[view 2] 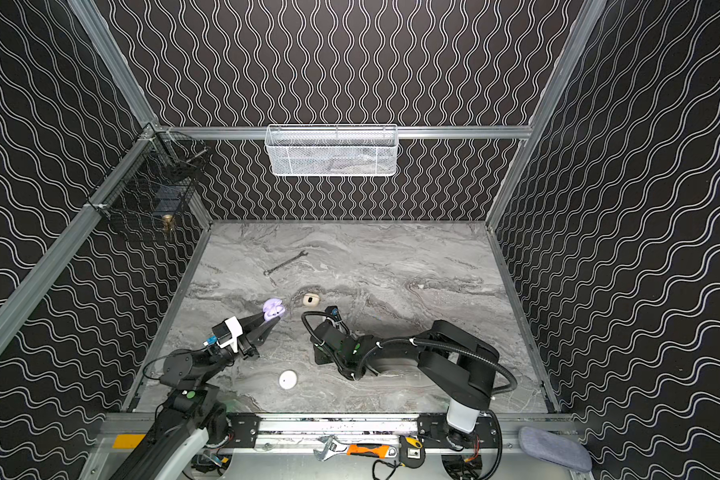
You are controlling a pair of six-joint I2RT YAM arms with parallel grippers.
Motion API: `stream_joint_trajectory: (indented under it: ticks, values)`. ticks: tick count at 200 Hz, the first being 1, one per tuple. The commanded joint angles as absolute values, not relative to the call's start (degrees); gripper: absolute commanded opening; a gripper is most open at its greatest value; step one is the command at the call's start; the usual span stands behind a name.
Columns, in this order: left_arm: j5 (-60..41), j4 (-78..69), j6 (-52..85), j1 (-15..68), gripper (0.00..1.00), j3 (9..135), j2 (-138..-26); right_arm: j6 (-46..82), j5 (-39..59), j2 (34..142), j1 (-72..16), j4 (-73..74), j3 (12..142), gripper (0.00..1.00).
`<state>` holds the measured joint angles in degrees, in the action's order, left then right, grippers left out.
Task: Insert the wireless bluetooth earbuds into the charging case
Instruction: 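Lower the right gripper and close it on the second lilac earbud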
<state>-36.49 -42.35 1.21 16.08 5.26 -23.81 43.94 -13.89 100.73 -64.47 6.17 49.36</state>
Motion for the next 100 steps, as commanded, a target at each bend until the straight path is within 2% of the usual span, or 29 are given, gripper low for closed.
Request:
stream_joint_trajectory:
  ticks: [1,100]
  values:
    - [-36.7,-43.7,1.1,16.1,0.0,5.9,-24.8,44.0,-12.9,102.3,-64.4,4.7,50.8,0.51]
    - [-36.7,-43.4,1.1,16.1,0.0,6.1,-25.0,41.6,-17.7,108.0,-64.3,-1.4,56.9,0.48]
